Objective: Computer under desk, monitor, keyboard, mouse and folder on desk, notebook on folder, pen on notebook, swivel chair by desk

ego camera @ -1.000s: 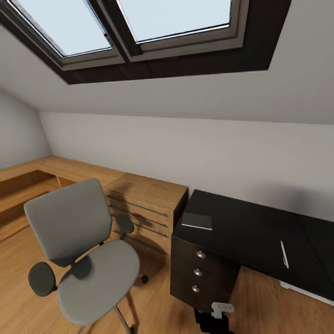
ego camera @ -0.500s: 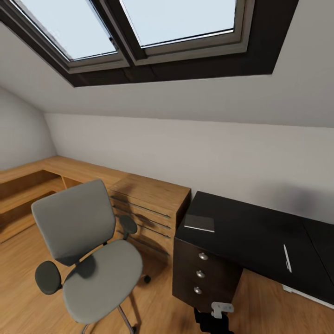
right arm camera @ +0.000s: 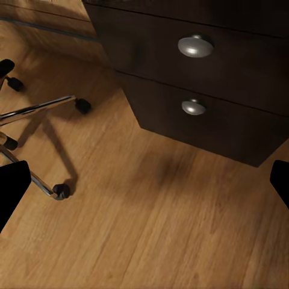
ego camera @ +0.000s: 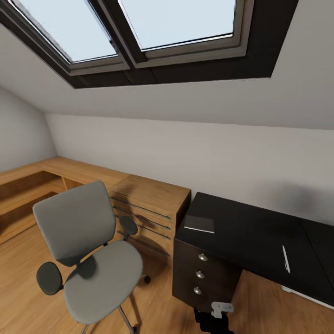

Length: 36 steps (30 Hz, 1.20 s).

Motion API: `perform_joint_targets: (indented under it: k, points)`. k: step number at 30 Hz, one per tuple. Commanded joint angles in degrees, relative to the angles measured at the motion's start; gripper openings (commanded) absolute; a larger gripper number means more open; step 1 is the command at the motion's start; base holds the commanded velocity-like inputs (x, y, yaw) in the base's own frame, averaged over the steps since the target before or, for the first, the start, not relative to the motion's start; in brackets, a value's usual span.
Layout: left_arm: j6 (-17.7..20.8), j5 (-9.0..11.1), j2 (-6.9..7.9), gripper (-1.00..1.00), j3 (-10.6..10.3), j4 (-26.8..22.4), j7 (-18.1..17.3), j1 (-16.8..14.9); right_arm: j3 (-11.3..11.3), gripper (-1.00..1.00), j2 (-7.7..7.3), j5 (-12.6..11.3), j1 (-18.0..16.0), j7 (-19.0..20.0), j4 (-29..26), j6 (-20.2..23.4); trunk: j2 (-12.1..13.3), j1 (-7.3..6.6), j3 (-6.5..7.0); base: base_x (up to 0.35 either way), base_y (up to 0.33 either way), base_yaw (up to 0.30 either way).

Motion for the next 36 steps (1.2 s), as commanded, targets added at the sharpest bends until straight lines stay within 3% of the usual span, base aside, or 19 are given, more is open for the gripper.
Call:
perform_joint_targets:
  k: [1, 6, 13, 17, 21, 22, 26, 36]
  points:
    - [-0.16, 0.64, 0.07, 1.00, -0.39, -0.01, -0.25, -0.02, 0.20, 1.00, 0.02, -0.61, -0.06, 0.42, 0.13, -0.27, -0.06, 0.01, -0.08, 0.000, 0.000, 0.000]
    - [-0.18, 0.90, 0.24, 1.00, -0.28, 0.00, -0.25, 0.01, 0.21, 1.00, 0.06, -0.58, -0.06, 0.42, 0.11, -0.36, -0.06, 0.01, -0.08, 0.000, 0.000, 0.000]
    - [0.10, 1.10, 0.30, 1.00, -0.14, 0.00, -0.25, 0.02, 0.04, 1.00, 0.00, -0.22, -0.30, -6.81, -6.27, 0.74, -0.06, 0.01, -0.08, 0.000, 0.000, 0.000]
    - [0.11, 1.10, 0.33, 1.00, -0.10, 0.00, -0.25, -0.01, 0.11, 1.00, -0.25, 0.53, -0.49, -11.19, -11.87, 4.72, -0.06, 0.01, -0.08, 0.000, 0.000, 0.000]
    - [0.11, 1.10, 0.31, 1.00, -0.07, 0.00, -0.22, -0.02, 0.11, 1.00, -1.17, 2.08, -0.83, -13.89, -17.72, 11.60, -0.06, 0.01, -0.08, 0.000, 0.000, 0.000]
    - [0.14, 1.12, 0.31, 1.00, -0.05, 0.00, -0.20, -0.03, 0.11, 1.00, -1.83, 2.94, -1.47, -14.63, -20.44, 15.43, -0.06, 0.01, -0.08, 0.000, 0.000, 0.000]
    - [0.14, 1.11, 0.27, 1.00, -0.01, 0.00, -0.18, -0.02, 0.10, 1.00, -2.84, 4.07, -4.50, -15.45, -24.37, 21.13, -0.06, 0.01, -0.08, 0.000, 0.000, 0.000]
    - [0.12, 1.12, 0.23, 1.00, -0.02, 0.00, -0.17, -0.02, -0.07, 1.00, -3.50, 4.70, -12.78, -16.66, -25.42, 25.42, -0.06, 0.01, -0.08, 0.000, 0.000, 0.000]
